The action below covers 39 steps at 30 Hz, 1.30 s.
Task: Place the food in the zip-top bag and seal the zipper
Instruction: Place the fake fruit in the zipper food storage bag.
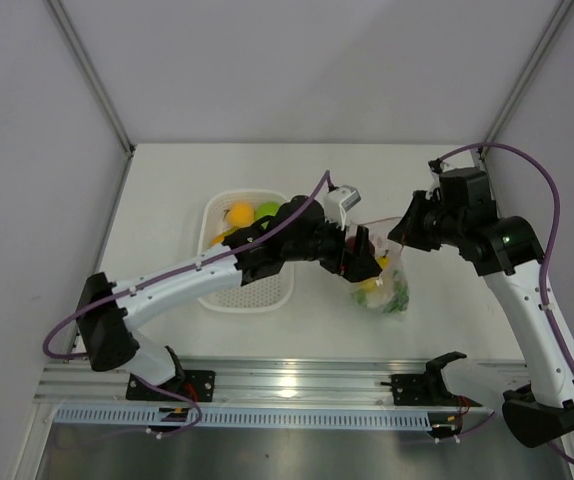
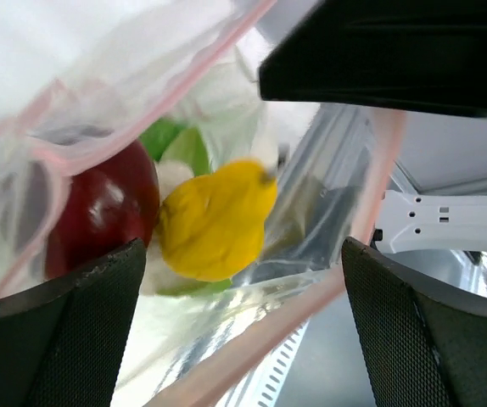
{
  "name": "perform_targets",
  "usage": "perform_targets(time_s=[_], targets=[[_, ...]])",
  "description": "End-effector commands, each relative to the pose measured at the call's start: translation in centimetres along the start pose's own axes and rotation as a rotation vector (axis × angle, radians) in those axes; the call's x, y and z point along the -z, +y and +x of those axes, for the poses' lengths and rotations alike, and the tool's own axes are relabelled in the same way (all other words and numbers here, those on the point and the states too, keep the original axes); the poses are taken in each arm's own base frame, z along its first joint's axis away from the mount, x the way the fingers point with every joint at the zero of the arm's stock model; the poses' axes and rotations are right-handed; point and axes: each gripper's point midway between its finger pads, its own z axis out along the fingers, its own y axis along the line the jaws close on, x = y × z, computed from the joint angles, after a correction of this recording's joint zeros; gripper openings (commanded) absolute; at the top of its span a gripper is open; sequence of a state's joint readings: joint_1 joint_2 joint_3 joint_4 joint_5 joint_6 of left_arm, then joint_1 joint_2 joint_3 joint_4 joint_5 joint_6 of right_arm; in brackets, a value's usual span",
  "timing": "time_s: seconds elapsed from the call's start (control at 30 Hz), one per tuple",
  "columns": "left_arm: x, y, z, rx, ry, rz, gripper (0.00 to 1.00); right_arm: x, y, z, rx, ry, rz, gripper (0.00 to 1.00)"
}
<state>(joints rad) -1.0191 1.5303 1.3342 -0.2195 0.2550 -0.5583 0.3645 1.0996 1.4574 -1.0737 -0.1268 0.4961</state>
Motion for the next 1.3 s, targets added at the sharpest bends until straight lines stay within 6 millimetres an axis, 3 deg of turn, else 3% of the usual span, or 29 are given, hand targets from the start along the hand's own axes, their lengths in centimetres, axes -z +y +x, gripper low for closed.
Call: perform_targets(time_s=[0.0,0.07,0.27,0.4,0.53,0.67,0.7,0.73,0.77,0.93,1.1,1.17,1.2,1.23,1.27], targets=[[3.6,-0.9,-1.7,-0.102,-0.074,-0.029,0.98,0.9,0.0,-2.4,0.016,-0.127,-0.012,0.0],[4.5,-1.0,-2.5,-0.112,-0.111,-0.047,0.98,0.8,0.1,-2.3,0.029,-0.112,-0.016,0.0],[10.5,-0.4,-4.8,-0.089,-0.272,-0.163,0.97,1.2,0.1,-2.4,0.039,-0.12,-0.015,0.0],[11.7,0.6,-3.3,-0.069,-0.253,-0.198,0.96,1.1,0.5,-2.1,0.049,-0.103,-0.041,0.0],[13.5,-1.0,-3.5,-0.088,-0.291,-0.125,0.97,0.8,0.3,-1.6,0.059,-0.083,-0.042,0.0],[12.4,-3.8,-4.9,-0.123,-0.268,-0.01,1.0,0.6,1.0,-1.7,0.055,-0.082,-0.077,0.0],[11.7,-3.2,-5.0,-0.105,-0.238,-0.046,0.99,0.7,1.4,-1.8,0.055,-0.082,-0.094,0.0],[11.8,-4.2,-6.4,-0.102,-0.245,-0.043,0.98,0.7,1.7,-1.9,0.054,-0.079,-0.109,0.0],[10.1,-3.5,-6.1,-0.096,-0.201,-0.067,0.97,0.4,2.1,-1.9,0.053,-0.064,-0.121,0.0],[11.3,-7.8,-11.2,-0.101,-0.365,0.071,1.0,1.6,2.7,-3.5,0.088,-0.103,-0.095,0.0],[12.3,-9.6,-13.6,-0.103,-0.389,0.081,1.0,2.3,2.4,-4.1,0.112,-0.14,-0.075,0.0],[12.1,-7.7,-12.3,-0.088,-0.404,0.038,0.99,2.3,1.8,-3.9,0.117,-0.157,-0.058,0.0],[14.1,-8.0,-13.0,-0.09,-0.467,0.044,0.99,2.3,1.3,-4.0,0.124,-0.173,-0.035,0.0],[14.3,-7.1,-12.5,-0.073,-0.467,0.016,0.99,1.9,0.8,-3.7,0.125,-0.165,-0.021,0.0],[13.5,-4.2,-10.9,-0.046,-0.429,-0.056,0.99,1.0,0.1,-3.0,0.128,-0.137,0.002,0.0]])
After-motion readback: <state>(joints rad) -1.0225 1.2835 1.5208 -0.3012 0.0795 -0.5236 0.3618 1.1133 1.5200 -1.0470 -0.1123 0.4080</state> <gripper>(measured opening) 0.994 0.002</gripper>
